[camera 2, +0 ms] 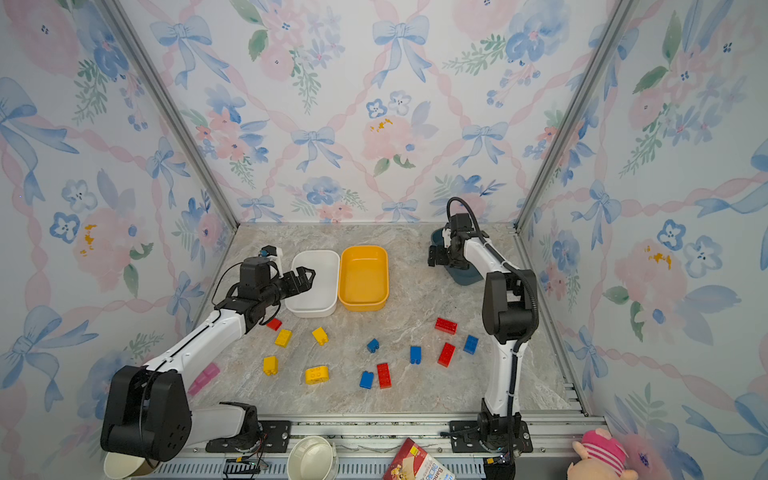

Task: Sort the legos into containers by color

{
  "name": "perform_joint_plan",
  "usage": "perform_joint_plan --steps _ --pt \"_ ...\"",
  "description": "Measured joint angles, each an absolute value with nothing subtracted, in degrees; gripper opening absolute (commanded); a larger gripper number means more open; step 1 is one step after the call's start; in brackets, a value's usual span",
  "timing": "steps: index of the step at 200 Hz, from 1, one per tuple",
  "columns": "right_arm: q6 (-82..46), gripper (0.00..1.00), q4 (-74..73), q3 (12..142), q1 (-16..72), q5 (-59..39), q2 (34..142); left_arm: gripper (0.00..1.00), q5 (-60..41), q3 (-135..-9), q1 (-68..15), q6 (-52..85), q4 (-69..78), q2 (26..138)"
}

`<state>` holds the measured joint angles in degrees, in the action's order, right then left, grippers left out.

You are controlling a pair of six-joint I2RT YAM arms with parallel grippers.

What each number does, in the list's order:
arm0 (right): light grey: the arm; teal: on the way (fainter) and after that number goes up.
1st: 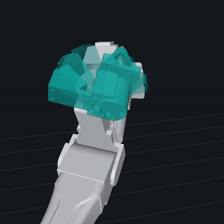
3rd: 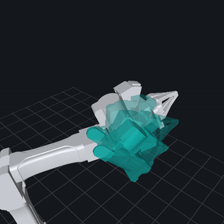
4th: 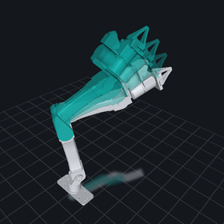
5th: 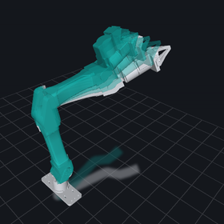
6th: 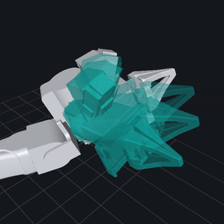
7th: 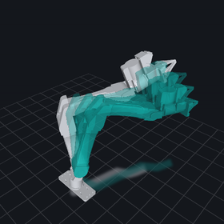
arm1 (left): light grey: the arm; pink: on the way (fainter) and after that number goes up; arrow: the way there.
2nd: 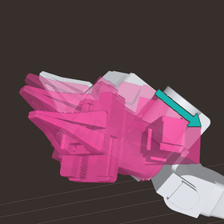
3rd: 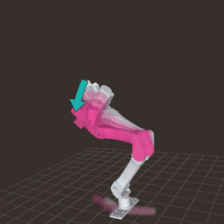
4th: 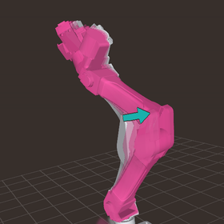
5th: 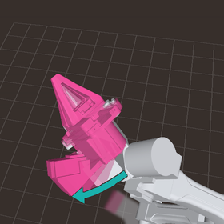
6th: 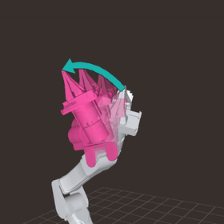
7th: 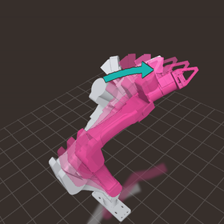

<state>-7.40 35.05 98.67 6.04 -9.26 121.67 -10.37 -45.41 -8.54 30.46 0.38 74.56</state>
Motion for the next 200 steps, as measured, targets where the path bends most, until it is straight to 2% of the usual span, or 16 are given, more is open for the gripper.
perform_joint_plan --steps 77,200 --pt "-8.1 0.93 33.1 93.5 9.7 -13.8 120.9 0.97 -10.4 -45.2 -8.5 30.5 0.8 74.6" --pt "-13.0 0.93 28.9 77.8 21.6 -15.3 106.2 0.97 -10.4 -44.0 -8.1 30.4 1.3 74.5"
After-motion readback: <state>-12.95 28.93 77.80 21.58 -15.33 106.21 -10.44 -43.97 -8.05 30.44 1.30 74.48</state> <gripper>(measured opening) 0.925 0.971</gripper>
